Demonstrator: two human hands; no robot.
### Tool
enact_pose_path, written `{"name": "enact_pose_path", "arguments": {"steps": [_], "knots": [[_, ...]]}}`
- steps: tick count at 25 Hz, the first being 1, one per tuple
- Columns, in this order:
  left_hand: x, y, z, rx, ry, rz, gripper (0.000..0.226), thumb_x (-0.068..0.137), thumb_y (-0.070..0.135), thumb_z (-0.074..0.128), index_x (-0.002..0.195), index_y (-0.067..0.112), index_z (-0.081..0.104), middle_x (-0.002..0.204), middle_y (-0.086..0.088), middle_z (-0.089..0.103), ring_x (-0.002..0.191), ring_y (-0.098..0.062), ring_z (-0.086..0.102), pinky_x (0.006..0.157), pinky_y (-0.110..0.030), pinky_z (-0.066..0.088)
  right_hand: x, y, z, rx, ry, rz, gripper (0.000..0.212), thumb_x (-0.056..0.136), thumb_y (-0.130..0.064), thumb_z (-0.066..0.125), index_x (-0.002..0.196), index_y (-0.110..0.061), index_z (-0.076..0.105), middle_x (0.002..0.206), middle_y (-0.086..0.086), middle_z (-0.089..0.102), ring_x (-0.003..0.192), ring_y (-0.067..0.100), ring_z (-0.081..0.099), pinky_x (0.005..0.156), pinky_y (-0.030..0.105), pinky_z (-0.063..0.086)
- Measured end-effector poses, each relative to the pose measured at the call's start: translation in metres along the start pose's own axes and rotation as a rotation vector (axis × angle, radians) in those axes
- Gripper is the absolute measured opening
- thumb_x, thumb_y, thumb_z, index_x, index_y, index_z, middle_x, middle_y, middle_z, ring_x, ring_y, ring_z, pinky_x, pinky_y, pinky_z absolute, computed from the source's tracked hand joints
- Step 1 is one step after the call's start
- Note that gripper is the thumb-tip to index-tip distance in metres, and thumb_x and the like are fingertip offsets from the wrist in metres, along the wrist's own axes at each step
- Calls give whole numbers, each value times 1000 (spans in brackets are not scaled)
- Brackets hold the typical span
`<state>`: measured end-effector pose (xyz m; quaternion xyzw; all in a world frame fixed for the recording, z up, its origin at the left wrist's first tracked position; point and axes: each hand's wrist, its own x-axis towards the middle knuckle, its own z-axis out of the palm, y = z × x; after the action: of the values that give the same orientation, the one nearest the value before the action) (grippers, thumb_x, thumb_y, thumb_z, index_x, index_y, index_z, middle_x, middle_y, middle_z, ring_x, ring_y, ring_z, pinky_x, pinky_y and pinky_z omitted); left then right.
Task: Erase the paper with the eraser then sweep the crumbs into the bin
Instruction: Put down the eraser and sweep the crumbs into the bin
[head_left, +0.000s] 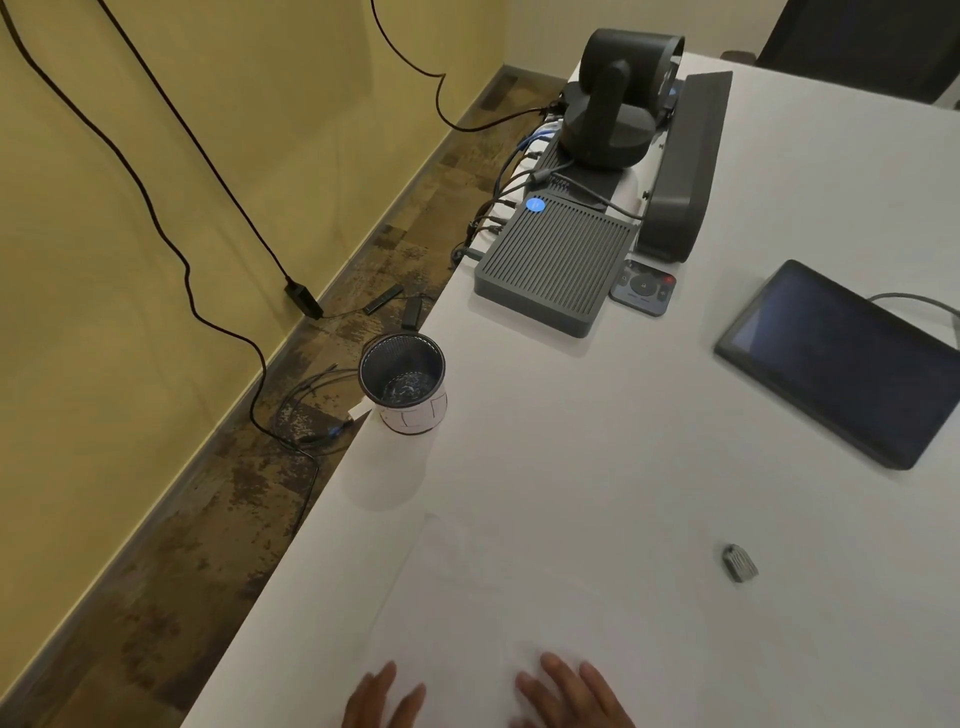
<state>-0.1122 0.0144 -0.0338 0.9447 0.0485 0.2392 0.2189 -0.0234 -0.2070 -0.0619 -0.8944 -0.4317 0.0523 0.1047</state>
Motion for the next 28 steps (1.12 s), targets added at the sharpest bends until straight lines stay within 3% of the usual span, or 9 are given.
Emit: {"name": "enact_pose_path", "arguments": {"steps": [1,3,7,12,16,18,22,24,28], "knots": [[-13,3,-2,-8,-99,25,37,107,39,18,116,26,52,158,-9,33,145,-16,29,117,-21,9,-7,2,5,-38,88,-27,33,101,-47,25,121,-36,48,142,-11,38,147,14,11,116,32,14],[-33,32,-3,-109,-67,-23,37,105,47,23,99,26,53,140,6,48,146,-3,23,117,-19,17,-17,7,2,-29,68,-77,36,100,-47,31,129,-34,48,149,-3,35,145,23,19,112,37,20],[-13,48,28,-142,12,-199,33,97,50,39,109,25,58,126,-9,64,140,-12,36,109,-28,33,-8,0,-19,98,128,239,47,100,-41,28,135,-19,50,146,10,46,139,32,30,110,40,24],[9,58,37,-59,-285,-147,48,88,42,51,134,27,50,155,-2,41,143,-30,33,109,-43,30,24,-23,-37,187,-10,621,57,96,-32,22,144,-6,40,155,12,28,145,33,15,114,43,11],[37,38,43,188,-523,-114,56,98,56,24,145,28,39,162,-2,29,147,-33,26,112,-50,27,61,-33,-68,373,-97,697,89,71,-45,-11,152,-8,-5,158,10,-19,144,27,-23,116,37,-16],[45,30,43,206,-599,-135,60,98,60,23,147,29,39,163,-1,29,149,-33,22,108,-54,32,68,-27,-78,472,-66,699,84,76,-46,-6,151,-8,-11,156,8,-21,144,23,-24,115,33,-16],[58,24,41,193,-627,-166,62,93,58,37,148,28,40,165,2,23,151,-32,13,108,-54,25,21,3,-60,368,139,748,58,94,-15,30,150,-3,24,159,13,18,148,25,5,120,40,5],[60,26,42,190,-623,-177,63,93,58,37,148,28,40,165,2,22,152,-31,9,109,-53,21,-11,14,-50,304,121,728,55,96,-27,29,147,-6,36,157,10,24,148,24,9,120,42,9],[60,29,44,209,-618,-183,63,94,59,34,150,29,38,166,3,20,153,-30,4,111,-52,18,-29,21,-41,252,84,631,54,99,-35,28,147,-11,36,159,3,19,149,17,3,120,38,3]]}}
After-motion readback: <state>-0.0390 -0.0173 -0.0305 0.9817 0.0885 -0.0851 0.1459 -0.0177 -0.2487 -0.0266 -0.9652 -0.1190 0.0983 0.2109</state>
